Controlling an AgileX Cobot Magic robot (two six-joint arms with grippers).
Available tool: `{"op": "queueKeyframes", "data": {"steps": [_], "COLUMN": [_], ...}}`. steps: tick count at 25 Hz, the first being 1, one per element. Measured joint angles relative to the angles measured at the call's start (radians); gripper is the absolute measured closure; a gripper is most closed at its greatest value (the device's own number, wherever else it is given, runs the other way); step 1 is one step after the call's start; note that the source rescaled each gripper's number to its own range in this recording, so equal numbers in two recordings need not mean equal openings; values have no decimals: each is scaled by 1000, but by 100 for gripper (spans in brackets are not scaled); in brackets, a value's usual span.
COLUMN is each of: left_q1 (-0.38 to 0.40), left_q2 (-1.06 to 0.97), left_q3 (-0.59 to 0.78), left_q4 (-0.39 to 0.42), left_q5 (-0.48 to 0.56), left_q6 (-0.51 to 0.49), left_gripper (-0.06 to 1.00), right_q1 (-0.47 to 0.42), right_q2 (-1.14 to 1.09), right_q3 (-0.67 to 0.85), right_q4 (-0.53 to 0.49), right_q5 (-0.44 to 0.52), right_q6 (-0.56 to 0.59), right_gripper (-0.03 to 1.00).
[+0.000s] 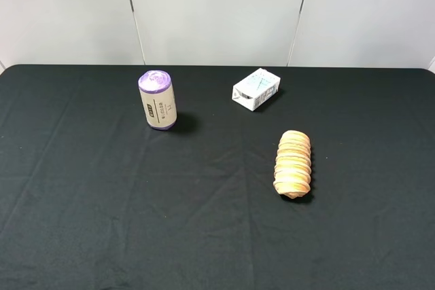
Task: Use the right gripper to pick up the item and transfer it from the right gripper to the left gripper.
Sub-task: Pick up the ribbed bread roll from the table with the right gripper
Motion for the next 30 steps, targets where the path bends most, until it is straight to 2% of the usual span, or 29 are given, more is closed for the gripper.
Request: {"op": "queueKeyframes", "data": {"steps": [3, 9, 13, 16, 22, 26, 30], "left_q1": [0, 0, 0, 0, 0, 0, 0], "left_q2": [0, 0, 0, 0, 0, 0, 0], "left_q3": [0, 0, 0, 0, 0, 0, 0], "left_q4": [0, 0, 0, 0, 0, 0, 0], "left_q5": [0, 0, 0, 0, 0, 0, 0], "left_q6": [0, 0, 0, 0, 0, 0, 0], "left_gripper": [-4, -4, -4, -4, -4, -4, -4], "right_q1": [0, 0, 4, 47, 157, 166, 166], "right_q2": [134, 414, 604, 728, 971, 1103, 1204], "right_q3": [-70, -215, -305, -373, -484, -514, -514], "right_q4": [1, 3, 3, 2, 0, 0, 1], "right_q5": [-7, -102, -107, -109, -78, -27, -6], "right_q6": [0, -8, -56, -72, -38, 45, 72], "right_gripper": [-3, -3, -3, -3, -3, -3, -3]}}
